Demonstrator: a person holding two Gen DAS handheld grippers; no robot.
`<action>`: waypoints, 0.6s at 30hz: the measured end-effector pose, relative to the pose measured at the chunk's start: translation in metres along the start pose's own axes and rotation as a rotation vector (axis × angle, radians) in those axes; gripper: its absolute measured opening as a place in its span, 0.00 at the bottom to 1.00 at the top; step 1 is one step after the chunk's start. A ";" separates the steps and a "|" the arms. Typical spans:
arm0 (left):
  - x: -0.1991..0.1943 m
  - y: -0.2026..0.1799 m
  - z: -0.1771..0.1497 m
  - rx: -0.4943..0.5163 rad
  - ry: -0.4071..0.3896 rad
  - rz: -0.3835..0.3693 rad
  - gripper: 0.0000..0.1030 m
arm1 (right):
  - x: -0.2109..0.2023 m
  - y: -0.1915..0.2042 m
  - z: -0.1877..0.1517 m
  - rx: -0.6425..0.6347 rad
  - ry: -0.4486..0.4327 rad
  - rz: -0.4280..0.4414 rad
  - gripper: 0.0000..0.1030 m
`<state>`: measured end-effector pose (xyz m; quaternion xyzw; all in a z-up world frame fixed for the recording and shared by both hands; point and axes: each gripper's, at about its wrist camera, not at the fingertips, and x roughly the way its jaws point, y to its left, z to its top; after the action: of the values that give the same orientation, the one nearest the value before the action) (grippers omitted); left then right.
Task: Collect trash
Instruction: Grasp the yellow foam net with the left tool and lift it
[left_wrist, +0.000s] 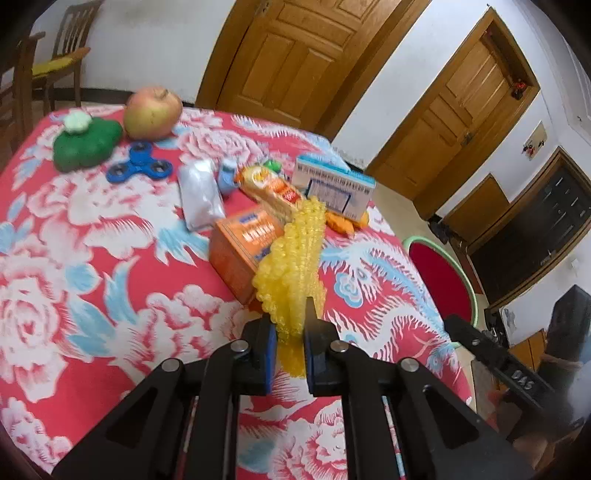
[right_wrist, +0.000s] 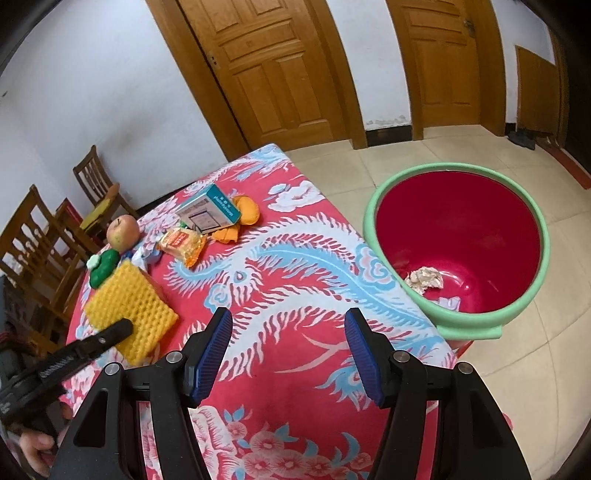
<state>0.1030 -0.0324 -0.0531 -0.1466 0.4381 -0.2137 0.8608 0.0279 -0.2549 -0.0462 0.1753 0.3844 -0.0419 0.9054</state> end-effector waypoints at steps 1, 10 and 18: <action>-0.005 0.000 0.001 -0.003 -0.009 -0.001 0.11 | 0.001 0.002 0.000 -0.006 0.001 0.003 0.63; -0.038 0.017 0.017 0.000 -0.126 0.115 0.11 | 0.011 0.036 0.005 -0.090 0.014 0.057 0.63; -0.042 0.053 0.020 -0.050 -0.161 0.258 0.11 | 0.029 0.071 0.009 -0.167 0.041 0.108 0.63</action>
<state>0.1104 0.0358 -0.0360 -0.1271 0.3881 -0.0778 0.9095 0.0689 -0.1899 -0.0406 0.1204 0.3950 0.0430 0.9097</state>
